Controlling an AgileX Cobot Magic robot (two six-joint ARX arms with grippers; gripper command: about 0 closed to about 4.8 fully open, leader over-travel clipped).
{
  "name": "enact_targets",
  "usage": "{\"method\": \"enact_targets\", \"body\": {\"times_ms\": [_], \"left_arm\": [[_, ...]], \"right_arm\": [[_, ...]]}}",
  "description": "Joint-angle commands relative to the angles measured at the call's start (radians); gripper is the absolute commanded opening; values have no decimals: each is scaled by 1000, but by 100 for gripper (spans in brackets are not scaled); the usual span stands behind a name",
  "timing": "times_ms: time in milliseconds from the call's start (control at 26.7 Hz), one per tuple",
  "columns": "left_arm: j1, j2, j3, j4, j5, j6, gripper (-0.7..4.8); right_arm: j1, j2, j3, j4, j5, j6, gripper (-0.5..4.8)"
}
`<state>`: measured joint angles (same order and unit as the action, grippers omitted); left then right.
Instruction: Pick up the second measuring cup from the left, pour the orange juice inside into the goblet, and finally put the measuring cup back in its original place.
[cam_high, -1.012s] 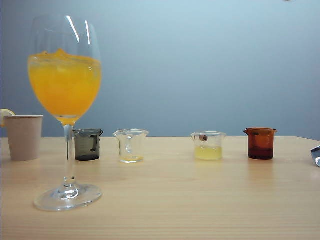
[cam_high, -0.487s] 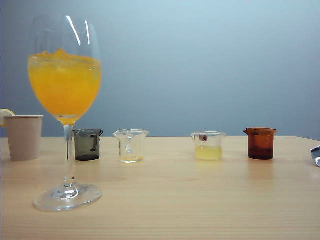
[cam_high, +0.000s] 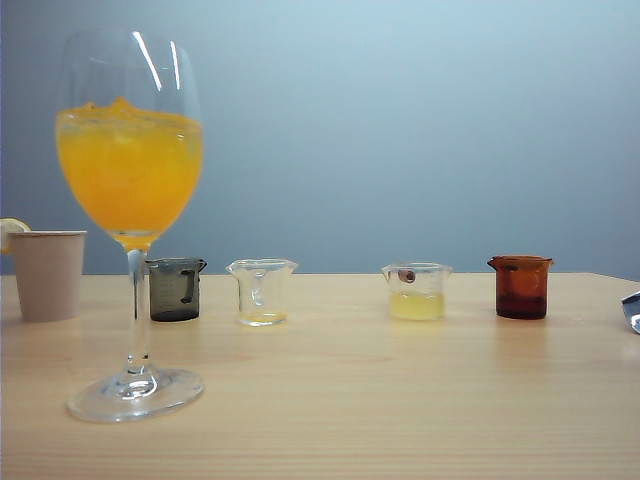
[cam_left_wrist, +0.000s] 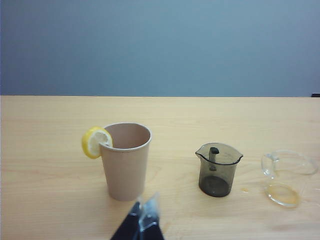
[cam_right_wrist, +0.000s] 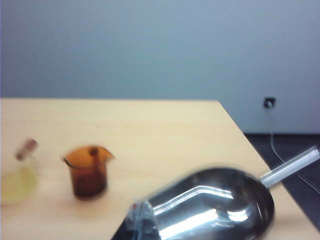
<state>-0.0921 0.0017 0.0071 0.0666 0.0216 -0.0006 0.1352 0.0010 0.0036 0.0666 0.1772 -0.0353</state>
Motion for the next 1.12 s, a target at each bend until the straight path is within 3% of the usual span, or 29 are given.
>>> {"method": "enact_targets", "body": {"times_ms": [37, 375, 1125], "left_arm": [[1, 0, 2, 8, 0, 1, -2], [1, 0, 2, 8, 1, 0, -2], [1, 0, 2, 8, 1, 0, -2]], "right_arm": [[-28, 0, -3, -21, -55, 0, -5], [-55, 0, -3, -10, -75, -89, -5], [-55, 0, -3, -14, -64, -89, -5]]}}
